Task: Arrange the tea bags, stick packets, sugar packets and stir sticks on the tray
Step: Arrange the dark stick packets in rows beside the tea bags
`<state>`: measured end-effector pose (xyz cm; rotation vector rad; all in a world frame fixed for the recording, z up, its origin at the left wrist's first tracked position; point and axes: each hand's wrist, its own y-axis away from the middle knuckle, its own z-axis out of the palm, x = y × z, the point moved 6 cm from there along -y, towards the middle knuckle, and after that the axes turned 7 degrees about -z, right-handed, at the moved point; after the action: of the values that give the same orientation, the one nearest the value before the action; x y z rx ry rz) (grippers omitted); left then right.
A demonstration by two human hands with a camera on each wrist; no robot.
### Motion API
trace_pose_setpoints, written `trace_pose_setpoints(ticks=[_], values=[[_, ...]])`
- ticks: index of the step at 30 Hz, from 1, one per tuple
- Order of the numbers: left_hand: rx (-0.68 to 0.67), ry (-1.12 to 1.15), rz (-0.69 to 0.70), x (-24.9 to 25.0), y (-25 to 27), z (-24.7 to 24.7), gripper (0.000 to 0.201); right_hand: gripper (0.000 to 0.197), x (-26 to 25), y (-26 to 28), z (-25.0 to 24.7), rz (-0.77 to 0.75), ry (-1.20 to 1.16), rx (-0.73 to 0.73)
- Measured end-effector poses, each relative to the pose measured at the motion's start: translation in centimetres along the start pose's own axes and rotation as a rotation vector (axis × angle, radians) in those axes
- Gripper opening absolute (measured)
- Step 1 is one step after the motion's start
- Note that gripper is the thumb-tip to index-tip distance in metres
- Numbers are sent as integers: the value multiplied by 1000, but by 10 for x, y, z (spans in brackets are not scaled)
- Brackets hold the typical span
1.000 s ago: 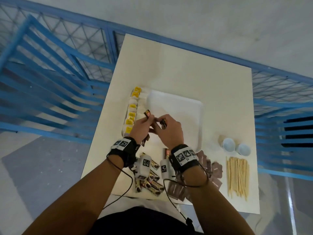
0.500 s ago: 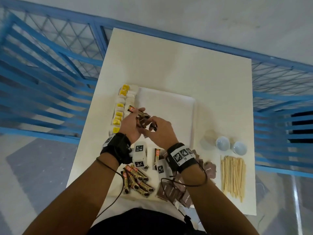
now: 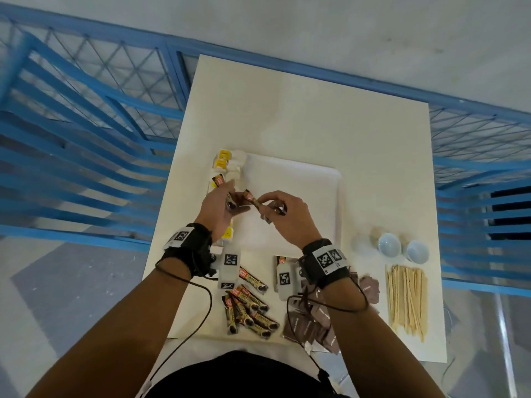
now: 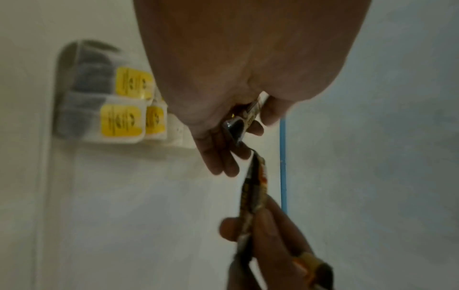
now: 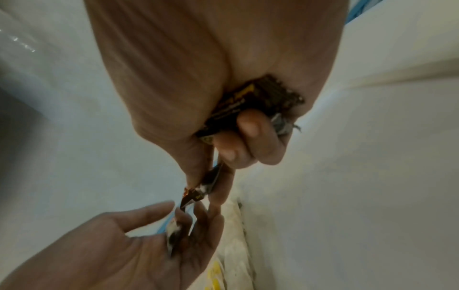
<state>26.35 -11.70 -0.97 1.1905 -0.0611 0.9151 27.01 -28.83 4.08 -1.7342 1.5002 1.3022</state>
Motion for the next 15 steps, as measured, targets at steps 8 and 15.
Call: trace_pose_setpoints(ticks=[8,15], values=[[-132,-381,99,12,13,2,35,18,-1,-3,-7,66,-162,-131],[-68,-427,163,21,8,4,36,12,6,-17,-13,11,129,42]])
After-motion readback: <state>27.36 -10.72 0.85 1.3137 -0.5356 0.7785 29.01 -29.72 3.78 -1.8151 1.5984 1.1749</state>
